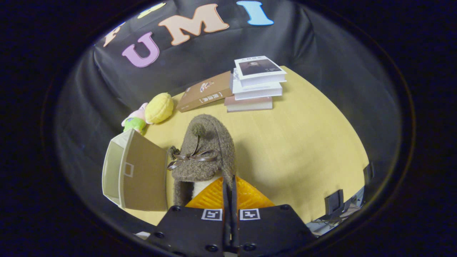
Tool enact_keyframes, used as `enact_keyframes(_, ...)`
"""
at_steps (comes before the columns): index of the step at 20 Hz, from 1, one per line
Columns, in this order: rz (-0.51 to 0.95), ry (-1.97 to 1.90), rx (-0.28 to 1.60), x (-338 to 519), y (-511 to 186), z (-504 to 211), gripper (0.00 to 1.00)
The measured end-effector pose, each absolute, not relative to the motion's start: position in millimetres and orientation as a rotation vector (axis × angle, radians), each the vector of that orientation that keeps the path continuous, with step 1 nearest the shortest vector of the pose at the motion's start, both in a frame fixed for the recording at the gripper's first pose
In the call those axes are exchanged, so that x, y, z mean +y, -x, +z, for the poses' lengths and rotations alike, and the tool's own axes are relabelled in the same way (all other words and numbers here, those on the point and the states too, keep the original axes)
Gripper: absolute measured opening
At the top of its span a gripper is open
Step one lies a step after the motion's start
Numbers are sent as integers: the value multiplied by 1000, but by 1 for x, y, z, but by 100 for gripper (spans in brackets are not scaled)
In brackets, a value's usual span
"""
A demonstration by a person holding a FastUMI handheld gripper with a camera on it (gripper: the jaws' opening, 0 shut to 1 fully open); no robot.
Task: Open the storage box then place both shoes into the box .Put the left shoe in first, then the right shoe, with the right side of both shoes facing outward in a uniform manner.
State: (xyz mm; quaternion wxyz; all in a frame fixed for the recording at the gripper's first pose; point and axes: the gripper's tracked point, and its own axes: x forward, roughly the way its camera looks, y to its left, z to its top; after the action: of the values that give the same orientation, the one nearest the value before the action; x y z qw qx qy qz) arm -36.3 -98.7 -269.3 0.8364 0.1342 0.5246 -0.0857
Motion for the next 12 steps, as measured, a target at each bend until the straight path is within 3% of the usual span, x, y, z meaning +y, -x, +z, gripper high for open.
enact_keyframes(12,-10,-295,1042,36,-14,-214,4)
